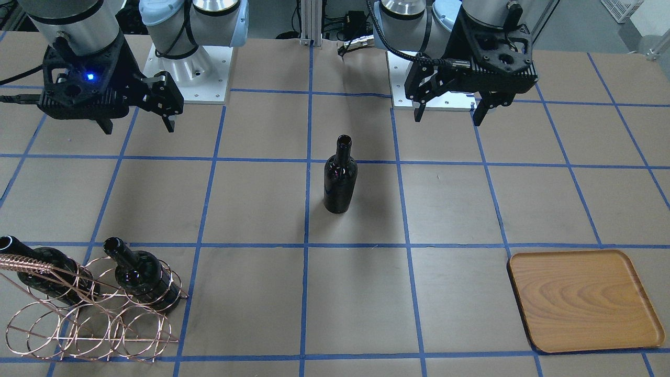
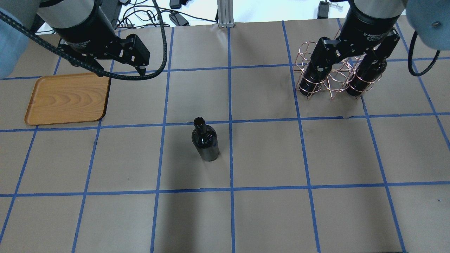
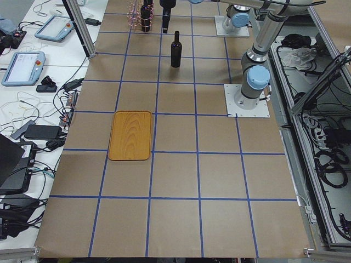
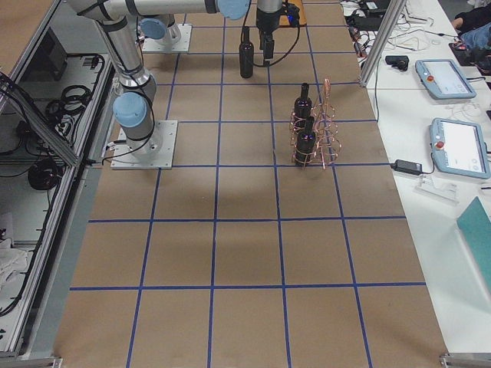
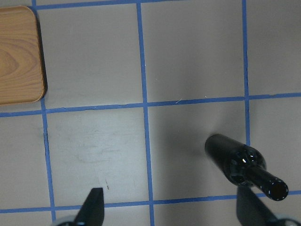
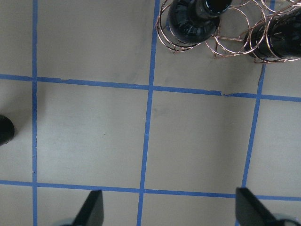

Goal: Take wine from basket and place on tray

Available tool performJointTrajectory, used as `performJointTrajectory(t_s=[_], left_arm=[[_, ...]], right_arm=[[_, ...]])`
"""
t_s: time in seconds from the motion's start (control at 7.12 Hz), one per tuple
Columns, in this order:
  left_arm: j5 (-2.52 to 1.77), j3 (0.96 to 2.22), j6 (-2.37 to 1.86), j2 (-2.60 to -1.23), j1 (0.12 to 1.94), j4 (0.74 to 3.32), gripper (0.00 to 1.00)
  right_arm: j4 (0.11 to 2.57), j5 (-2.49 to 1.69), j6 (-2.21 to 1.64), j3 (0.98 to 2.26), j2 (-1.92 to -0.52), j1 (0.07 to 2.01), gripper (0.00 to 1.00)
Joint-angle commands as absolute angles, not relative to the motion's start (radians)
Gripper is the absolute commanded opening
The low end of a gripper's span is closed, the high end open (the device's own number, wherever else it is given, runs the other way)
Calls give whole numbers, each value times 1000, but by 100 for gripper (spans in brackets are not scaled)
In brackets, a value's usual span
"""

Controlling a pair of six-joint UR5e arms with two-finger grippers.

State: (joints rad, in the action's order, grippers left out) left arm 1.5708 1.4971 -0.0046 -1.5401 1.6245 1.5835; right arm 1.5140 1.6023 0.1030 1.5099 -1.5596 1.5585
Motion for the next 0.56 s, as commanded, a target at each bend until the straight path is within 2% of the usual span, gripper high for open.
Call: performJointTrajectory(t_s=[0.0, 0.42], left_arm=[[1571, 1497, -5, -1539, 1624, 1585, 100], [1571, 1497, -5, -1539, 1624, 1585, 100]], right_arm=[[1522, 1600, 104, 1509, -1562, 1559, 100], [1506, 1653, 132, 1508, -1562, 1557, 100]])
